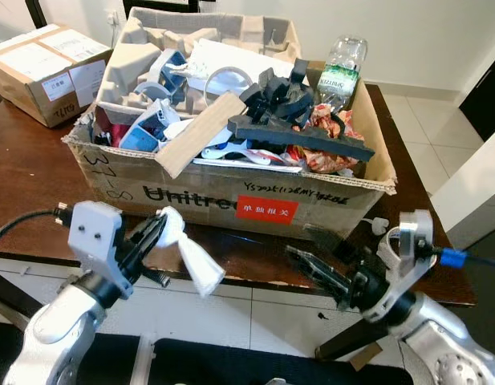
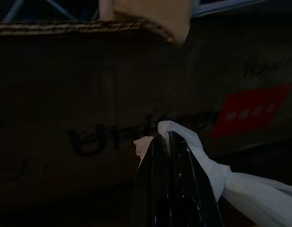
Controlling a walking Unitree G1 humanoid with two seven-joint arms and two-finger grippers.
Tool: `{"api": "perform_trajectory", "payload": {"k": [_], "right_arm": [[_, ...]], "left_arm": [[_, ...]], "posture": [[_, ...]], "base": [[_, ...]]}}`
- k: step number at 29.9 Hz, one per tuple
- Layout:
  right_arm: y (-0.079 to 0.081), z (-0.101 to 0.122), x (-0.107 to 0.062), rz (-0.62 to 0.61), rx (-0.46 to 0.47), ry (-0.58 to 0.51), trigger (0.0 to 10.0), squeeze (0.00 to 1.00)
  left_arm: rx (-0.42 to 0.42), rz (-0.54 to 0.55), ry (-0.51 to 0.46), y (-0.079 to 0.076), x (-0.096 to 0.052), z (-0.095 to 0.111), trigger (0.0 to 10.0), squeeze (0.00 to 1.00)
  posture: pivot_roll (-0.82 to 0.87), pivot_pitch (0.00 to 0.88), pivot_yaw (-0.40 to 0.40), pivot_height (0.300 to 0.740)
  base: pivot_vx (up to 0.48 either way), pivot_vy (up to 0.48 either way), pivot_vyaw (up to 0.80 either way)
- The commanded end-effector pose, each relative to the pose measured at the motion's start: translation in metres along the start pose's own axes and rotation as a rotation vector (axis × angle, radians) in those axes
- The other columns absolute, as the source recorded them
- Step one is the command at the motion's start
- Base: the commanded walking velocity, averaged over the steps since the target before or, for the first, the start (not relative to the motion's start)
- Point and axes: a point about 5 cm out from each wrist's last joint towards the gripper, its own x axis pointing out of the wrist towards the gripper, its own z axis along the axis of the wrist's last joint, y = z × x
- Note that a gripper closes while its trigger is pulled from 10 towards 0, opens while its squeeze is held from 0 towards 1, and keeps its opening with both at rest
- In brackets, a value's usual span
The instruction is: Picking trash to rubbish bin
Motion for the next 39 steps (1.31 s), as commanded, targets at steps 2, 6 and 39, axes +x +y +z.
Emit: {"api": "perform_trajectory", "payload": {"k": [2, 6, 39], "right_arm": [[-0.001, 0.002, -0.005, 0.005, 0.033, -0.003, 10.0, 0.00], [0.004, 0.010, -0.003, 0.066, 0.060, -0.011, 10.0, 0.00], [-0.049, 0.088, 0.043, -0.037, -0.320, -0.010, 10.0, 0.00]], "left_arm": [[-0.024, -0.102, 0.021, -0.011, 0.000, 0.002, 10.0, 0.00], [-0.094, -0.295, 0.041, -0.030, 0.001, 0.010, 10.0, 0.00], [0.126, -0.265, -0.412, 0.020, 0.135, 0.128, 10.0, 0.00]], "posture": [[0.15, 0.152, -0.042, 0.740], [0.16, 0.153, -0.047, 0.740], [0.17, 0.154, -0.049, 0.740]], "base": [[0.000, 0.000, 0.00], [0.000, 0.000, 0.00], [0.000, 0.000, 0.00]]}}
